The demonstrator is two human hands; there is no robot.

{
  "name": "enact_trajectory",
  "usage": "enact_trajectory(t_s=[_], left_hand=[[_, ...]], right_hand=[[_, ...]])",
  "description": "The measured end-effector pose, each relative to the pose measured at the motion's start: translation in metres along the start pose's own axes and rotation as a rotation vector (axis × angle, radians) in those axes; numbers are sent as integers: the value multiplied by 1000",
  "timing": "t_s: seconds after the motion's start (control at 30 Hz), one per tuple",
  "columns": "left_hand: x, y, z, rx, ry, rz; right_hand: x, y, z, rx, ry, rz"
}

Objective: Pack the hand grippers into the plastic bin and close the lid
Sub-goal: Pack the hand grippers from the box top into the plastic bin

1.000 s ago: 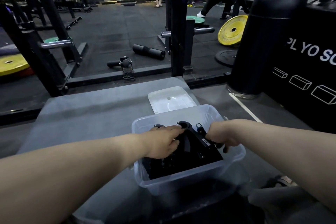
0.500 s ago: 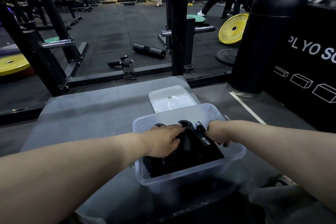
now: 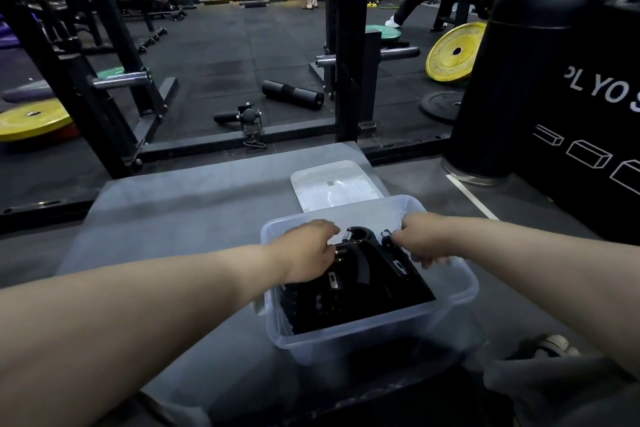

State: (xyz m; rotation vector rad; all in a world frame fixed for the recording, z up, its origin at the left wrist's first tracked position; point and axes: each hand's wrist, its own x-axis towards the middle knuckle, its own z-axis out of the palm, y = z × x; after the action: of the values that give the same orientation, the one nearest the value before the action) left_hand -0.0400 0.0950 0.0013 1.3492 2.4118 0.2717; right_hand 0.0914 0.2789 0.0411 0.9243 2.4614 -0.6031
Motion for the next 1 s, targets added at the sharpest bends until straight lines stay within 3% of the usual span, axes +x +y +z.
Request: enact_trajectory(t_s=[0.13, 0.5, 0.7, 0.8, 1.0], left_hand=[[0, -13, 3, 80, -54, -87], [-2, -20, 4, 51, -102, -78], [-2, -20, 5, 16, -98, -52], [-4, -20, 6, 32, -94, -20], [-9, -17, 13, 126, -130, 51]], right_hand=[[-13, -8, 9, -173, -112, -79], [-23, -19, 15, -332, -30, -99], [-19, -10, 0, -204, -97, -57], [-10, 2, -11, -80, -4, -32], [-7, 9, 5, -169, 34, -124]])
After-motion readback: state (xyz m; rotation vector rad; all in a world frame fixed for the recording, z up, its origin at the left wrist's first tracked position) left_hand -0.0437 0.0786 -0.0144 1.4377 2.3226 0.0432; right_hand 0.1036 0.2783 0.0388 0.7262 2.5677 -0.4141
